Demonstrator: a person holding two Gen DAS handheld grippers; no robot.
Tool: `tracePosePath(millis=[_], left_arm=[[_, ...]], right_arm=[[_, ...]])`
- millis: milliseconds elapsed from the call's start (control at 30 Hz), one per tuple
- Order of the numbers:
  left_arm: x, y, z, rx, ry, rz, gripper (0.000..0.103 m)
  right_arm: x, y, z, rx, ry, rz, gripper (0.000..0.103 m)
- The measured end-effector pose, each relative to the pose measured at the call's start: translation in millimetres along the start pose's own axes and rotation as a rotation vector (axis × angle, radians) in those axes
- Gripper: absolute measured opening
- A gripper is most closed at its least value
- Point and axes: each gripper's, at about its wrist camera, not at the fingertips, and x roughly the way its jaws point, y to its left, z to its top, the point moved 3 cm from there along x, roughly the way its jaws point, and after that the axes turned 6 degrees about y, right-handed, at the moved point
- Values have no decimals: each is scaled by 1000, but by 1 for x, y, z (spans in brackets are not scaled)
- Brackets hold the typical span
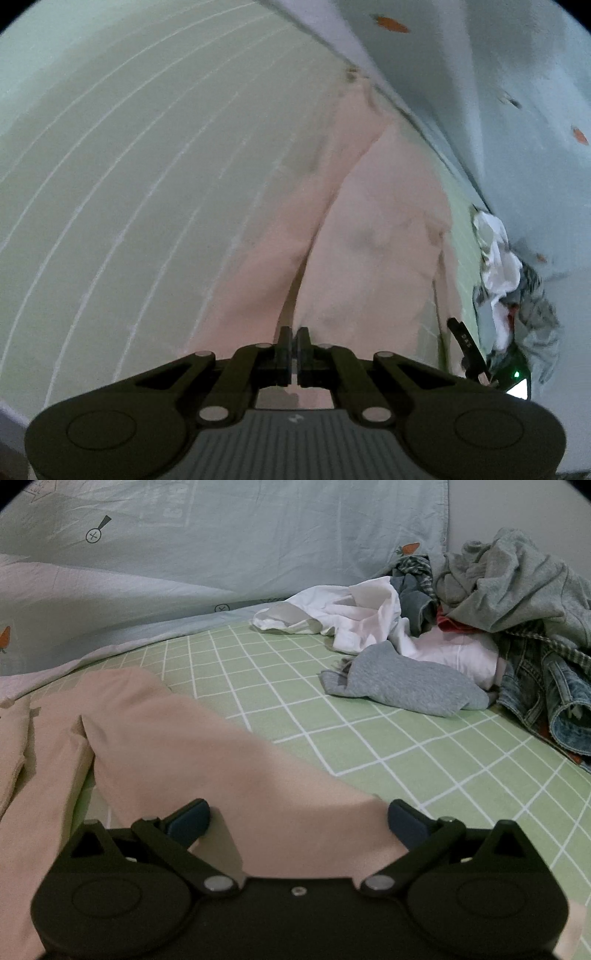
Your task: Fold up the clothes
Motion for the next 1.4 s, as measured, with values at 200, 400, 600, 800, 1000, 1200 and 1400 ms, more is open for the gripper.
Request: tracePosePath(millis=[200, 400, 600, 800, 1000, 1200, 1400], left_arm=[[-9, 32, -9, -97, 3, -12, 2], [1, 34, -5, -90, 19, 6, 2], [11, 29, 1, -53, 43, 57, 3], [24, 18, 1, 22, 81, 144, 17], [24, 5, -1, 99, 76, 183, 33], [19, -6, 4, 146, 37, 230, 37], [16, -20, 26, 180, -27, 242, 43]], right_arm=[[0, 0, 0, -1, 1, -1, 103], [0, 1, 0, -1, 2, 0, 103], [0, 0, 0, 1, 3, 4, 103], [-1, 0, 0, 2, 3, 7, 103], [-2, 1, 0, 1, 14, 2, 103], [-12, 24, 19, 46, 58, 13, 103], [-14, 96, 58, -63, 16, 202, 103]])
